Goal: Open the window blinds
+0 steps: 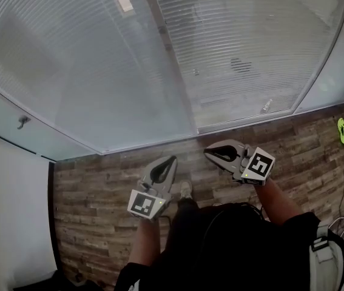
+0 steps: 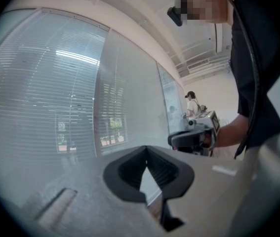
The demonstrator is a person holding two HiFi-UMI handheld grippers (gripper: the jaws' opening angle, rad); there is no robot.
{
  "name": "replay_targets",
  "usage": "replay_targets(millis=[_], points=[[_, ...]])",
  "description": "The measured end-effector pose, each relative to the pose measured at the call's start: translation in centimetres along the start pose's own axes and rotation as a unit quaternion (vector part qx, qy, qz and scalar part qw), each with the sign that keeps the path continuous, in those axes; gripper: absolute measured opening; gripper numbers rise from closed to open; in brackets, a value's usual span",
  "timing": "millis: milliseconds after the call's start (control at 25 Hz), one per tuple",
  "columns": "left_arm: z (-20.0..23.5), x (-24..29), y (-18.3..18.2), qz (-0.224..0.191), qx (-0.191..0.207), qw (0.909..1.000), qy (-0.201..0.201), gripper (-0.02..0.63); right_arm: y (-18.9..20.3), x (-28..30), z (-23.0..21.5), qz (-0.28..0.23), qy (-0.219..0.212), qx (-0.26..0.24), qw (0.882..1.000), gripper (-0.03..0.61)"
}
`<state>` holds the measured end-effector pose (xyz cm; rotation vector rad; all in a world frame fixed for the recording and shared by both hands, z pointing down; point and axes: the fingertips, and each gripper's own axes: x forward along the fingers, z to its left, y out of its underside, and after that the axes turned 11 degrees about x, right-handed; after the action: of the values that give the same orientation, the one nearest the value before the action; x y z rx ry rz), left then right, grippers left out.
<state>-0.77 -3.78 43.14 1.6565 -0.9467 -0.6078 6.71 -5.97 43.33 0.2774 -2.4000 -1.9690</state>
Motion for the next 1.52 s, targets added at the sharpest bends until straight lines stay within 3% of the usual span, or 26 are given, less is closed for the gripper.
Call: replay_targets(millis=[280,640,960,1520], points=[[3.9,2.8,0.9,-0.015,-0.008,0.9995,0.027,0.005,-0.9,2.1,-3.6,-0.002,0.039,-0.005,0.999,0.006],[11.2,6.0,1.3,-0.031,0.022,0.9977,0.055,0.005,-3.9,7.2,-8.7,-0.015,0.088,-0.03,0.996,0.006],[17.3,7.0,2.7,-0.044,0.012,0.9954,0.084,0.005,-4.1,12.3,-11.9,-0.015,0.124,-0.025,0.992,0.006],[22.4,8.5,5.5,-0.057,0.013,0.9913,0.118,0.005,-3.9,17.5,-16.1,-0.011,0.166,-0.034,0.985,0.006]])
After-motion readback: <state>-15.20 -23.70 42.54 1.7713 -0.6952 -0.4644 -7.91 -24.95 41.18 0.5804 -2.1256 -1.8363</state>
